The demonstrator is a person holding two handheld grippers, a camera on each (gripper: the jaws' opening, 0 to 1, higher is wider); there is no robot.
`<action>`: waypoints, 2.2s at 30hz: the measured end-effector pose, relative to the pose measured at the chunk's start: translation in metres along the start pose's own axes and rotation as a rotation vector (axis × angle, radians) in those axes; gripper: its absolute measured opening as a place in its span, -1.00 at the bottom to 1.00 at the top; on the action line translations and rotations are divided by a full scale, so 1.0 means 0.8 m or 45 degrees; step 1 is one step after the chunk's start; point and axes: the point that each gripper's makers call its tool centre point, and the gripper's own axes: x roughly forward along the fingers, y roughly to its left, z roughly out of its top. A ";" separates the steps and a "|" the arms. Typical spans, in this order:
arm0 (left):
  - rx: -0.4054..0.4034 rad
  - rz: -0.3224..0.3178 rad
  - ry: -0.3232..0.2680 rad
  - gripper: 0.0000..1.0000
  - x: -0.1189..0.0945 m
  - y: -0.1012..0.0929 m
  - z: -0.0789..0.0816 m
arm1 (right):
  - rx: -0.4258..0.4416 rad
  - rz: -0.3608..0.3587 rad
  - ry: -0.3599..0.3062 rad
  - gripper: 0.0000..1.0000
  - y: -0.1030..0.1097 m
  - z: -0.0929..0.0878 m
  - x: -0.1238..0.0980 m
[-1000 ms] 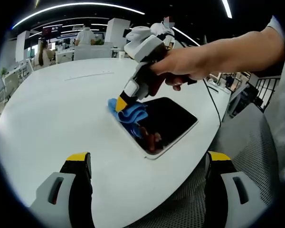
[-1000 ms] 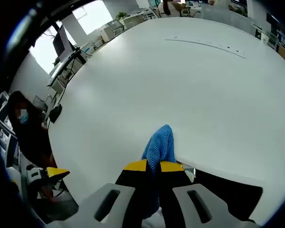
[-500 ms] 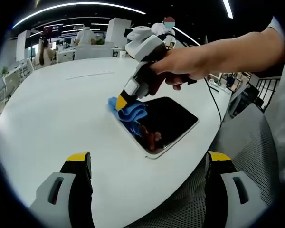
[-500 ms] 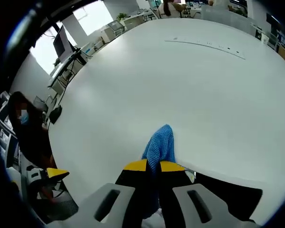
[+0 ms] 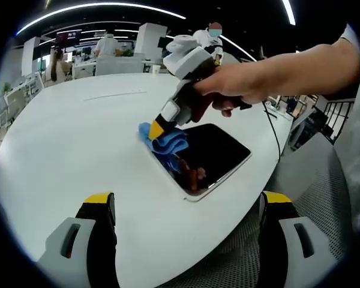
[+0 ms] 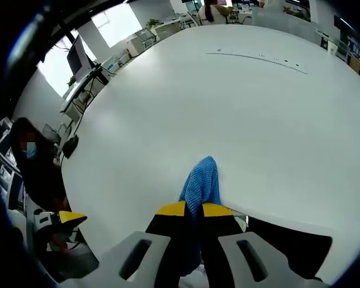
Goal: Wipe the mirror surface with the cleaning cloth until all visible marks leave the cleaned area.
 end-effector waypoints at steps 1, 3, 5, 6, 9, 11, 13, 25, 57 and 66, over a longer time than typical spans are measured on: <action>0.000 0.001 -0.001 0.98 0.000 0.000 0.000 | -0.001 -0.003 0.001 -0.96 -0.001 -0.001 -0.001; 0.000 0.004 -0.001 0.98 0.000 0.000 0.000 | -0.004 -0.007 0.002 -0.96 -0.004 -0.002 -0.003; -0.002 0.005 -0.004 0.98 0.000 0.001 0.001 | -0.005 -0.011 0.003 -0.96 -0.006 -0.003 -0.004; -0.001 0.006 -0.004 0.98 0.000 0.001 0.001 | -0.006 -0.012 0.004 -0.96 -0.007 -0.003 -0.005; -0.001 0.007 -0.005 0.98 0.000 0.001 0.001 | -0.006 -0.020 0.009 -0.96 -0.013 -0.004 -0.005; 0.000 0.008 -0.005 0.98 0.000 0.001 0.001 | -0.004 -0.023 0.010 -0.96 -0.015 -0.004 -0.005; -0.002 0.009 -0.005 0.98 0.000 0.001 0.001 | -0.005 -0.027 0.008 -0.96 -0.016 -0.005 -0.007; -0.002 0.012 -0.005 0.98 0.001 0.002 0.000 | -0.001 -0.038 0.003 -0.96 -0.028 -0.010 -0.012; -0.001 0.020 -0.002 0.98 0.000 0.004 0.000 | 0.006 -0.071 0.022 -0.97 -0.042 -0.022 -0.022; 0.009 0.024 0.001 0.98 0.001 0.005 -0.001 | -0.004 -0.073 0.049 -0.97 -0.037 -0.031 -0.025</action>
